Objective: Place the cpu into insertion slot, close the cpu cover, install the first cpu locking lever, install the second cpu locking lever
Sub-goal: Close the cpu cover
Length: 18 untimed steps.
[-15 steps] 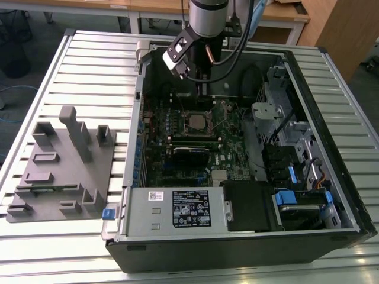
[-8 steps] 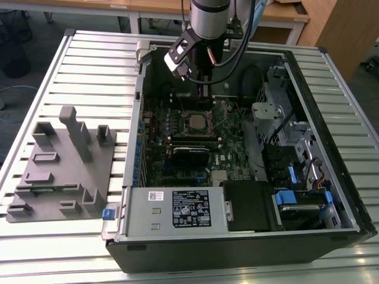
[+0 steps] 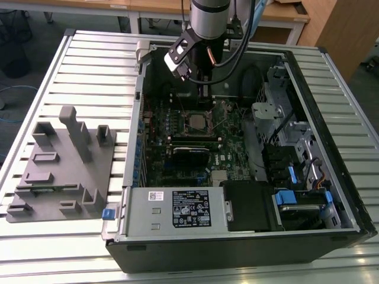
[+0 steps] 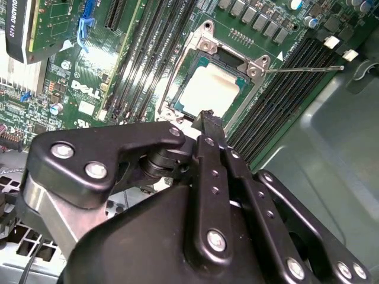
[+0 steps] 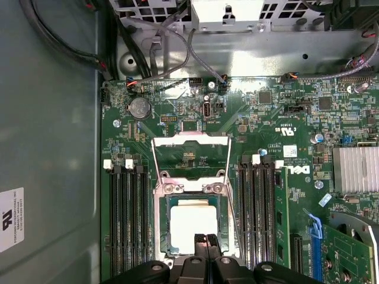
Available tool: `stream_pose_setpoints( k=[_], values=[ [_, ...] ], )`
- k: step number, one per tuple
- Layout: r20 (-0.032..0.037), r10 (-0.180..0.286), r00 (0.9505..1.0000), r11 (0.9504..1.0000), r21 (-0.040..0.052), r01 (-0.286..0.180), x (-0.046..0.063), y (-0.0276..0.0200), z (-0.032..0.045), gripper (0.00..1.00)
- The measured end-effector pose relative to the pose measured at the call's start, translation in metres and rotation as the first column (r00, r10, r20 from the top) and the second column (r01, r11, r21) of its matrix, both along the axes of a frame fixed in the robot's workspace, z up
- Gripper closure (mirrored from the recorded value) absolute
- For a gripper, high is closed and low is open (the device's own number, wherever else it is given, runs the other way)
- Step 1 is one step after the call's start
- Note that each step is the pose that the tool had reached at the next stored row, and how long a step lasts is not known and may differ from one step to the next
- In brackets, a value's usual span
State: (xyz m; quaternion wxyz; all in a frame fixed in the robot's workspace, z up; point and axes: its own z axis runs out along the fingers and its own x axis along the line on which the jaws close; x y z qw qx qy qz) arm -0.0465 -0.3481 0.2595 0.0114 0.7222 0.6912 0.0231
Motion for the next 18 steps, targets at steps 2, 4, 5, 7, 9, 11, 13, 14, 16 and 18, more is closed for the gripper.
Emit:
stream_pose_setpoints(
  k=[2,4,5,7,9,11,13,14,16,18],
  values=[
    [0.0000,0.000,1.0000,1.0000,0.0000,0.000,0.000,0.0000,0.0000,0.90],
    [0.0000,0.000,1.0000,1.0000,0.0000,0.000,0.000,0.0000,0.0000,0.90],
    [0.0000,0.000,1.0000,1.0000,0.0000,0.000,0.000,0.0000,0.0000,0.90],
    [0.0000,0.000,1.0000,1.0000,0.0000,0.000,0.000,0.0000,0.0002,0.90],
    [0.0001,0.000,1.0000,1.0000,0.0001,0.000,0.000,0.0000,0.0035,0.90],
    [0.0000,0.000,1.0000,1.0000,0.0000,0.000,0.000,0.0000,0.0090,0.90],
    [0.0001,0.000,1.0000,1.0000,0.0001,0.000,0.000,0.0000,0.0133,0.90],
    [0.0000,0.000,1.0000,1.0000,0.0000,0.000,0.000,0.0000,0.0147,0.90],
    [0.0001,0.000,1.0000,1.0000,0.0002,0.000,0.000,0.0000,0.0150,0.90],
    [0.0001,0.000,1.0000,1.0000,0.0002,0.000,0.000,0.0000,0.0151,0.90]
  ],
)
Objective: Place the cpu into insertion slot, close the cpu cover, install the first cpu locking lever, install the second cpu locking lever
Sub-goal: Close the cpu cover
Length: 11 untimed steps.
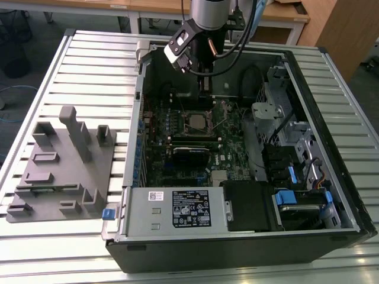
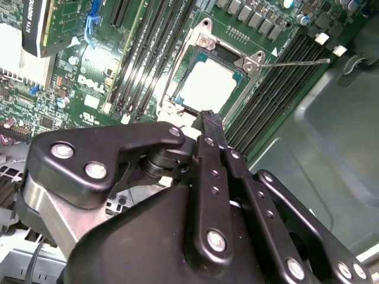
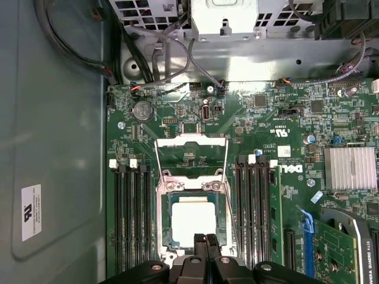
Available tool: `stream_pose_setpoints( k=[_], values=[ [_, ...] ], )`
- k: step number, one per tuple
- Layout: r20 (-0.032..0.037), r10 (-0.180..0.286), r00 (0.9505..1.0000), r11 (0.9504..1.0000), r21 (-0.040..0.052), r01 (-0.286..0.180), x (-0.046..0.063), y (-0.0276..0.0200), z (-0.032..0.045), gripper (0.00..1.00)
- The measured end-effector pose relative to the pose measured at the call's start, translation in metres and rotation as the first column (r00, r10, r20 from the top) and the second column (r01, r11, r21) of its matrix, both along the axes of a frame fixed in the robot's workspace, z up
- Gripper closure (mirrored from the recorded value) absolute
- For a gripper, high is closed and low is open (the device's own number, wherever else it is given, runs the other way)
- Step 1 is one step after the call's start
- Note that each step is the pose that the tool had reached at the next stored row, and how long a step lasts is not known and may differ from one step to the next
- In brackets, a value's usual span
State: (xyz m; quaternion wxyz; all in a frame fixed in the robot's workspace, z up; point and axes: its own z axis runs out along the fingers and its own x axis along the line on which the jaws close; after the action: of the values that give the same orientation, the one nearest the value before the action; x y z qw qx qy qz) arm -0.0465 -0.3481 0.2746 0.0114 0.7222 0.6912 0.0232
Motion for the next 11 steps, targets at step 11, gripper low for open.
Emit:
stream_pose_setpoints(
  k=[11],
  values=[
    [0.0000,0.000,1.0000,1.0000,0.0000,0.000,0.0002,0.0000,0.0049,0.90]
  ],
)
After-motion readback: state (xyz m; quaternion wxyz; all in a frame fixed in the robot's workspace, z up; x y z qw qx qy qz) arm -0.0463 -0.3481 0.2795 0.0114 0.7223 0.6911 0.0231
